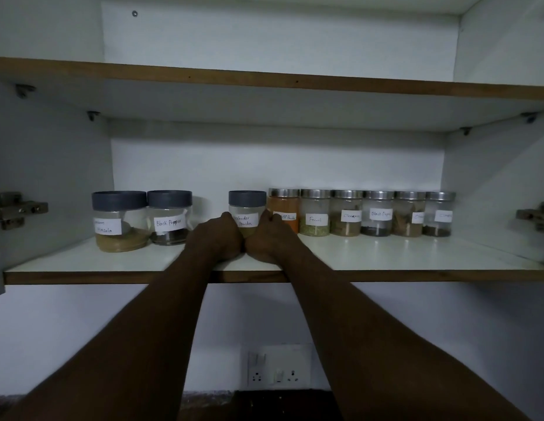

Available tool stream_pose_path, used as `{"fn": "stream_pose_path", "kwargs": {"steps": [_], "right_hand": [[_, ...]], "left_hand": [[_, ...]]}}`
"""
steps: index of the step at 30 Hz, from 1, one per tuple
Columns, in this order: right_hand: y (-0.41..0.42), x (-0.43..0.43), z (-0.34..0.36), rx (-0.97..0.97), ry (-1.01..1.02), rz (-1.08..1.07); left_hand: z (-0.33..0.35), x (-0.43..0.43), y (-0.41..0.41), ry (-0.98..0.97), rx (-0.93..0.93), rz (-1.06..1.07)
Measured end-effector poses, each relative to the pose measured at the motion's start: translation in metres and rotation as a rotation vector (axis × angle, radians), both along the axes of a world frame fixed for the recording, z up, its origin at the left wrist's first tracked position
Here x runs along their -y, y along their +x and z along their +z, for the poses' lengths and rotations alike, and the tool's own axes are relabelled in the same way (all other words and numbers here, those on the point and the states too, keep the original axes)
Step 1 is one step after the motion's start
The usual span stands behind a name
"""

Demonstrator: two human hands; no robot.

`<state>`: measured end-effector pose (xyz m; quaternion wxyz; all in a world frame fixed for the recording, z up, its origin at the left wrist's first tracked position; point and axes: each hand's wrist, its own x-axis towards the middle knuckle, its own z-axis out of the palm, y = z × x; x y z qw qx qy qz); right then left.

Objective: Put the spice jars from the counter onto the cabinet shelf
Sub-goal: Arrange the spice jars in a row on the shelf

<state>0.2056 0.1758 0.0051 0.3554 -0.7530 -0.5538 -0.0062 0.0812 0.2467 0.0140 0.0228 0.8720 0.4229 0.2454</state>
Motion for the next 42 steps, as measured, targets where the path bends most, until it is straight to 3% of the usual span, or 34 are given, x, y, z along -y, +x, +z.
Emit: {"fn": "stream_pose_path", "kwargs": {"steps": [14,26,34,42], "right_hand": [[0.006,-0.015,-0.001,0.033,-0.130,-0.062],[0.005,-0.023,0.003,0.372,-0.334,-0.065],[0.004,-0.016,0.003,0.411,-0.226,-0.021],[-0.015,0.009,0.004,0.551,0.014,0.084]], "left_hand": [[0.001,-0.017,0.014,0.073,-0.161,-0.004],[0.009,-0.021,0.018,0.056,-0.315,-0.027],[0.001,-0.010,0.014,0.123,-0.209,0.044],[-0.008,0.026,-0.020,0.143,0.093,0.145]]}}
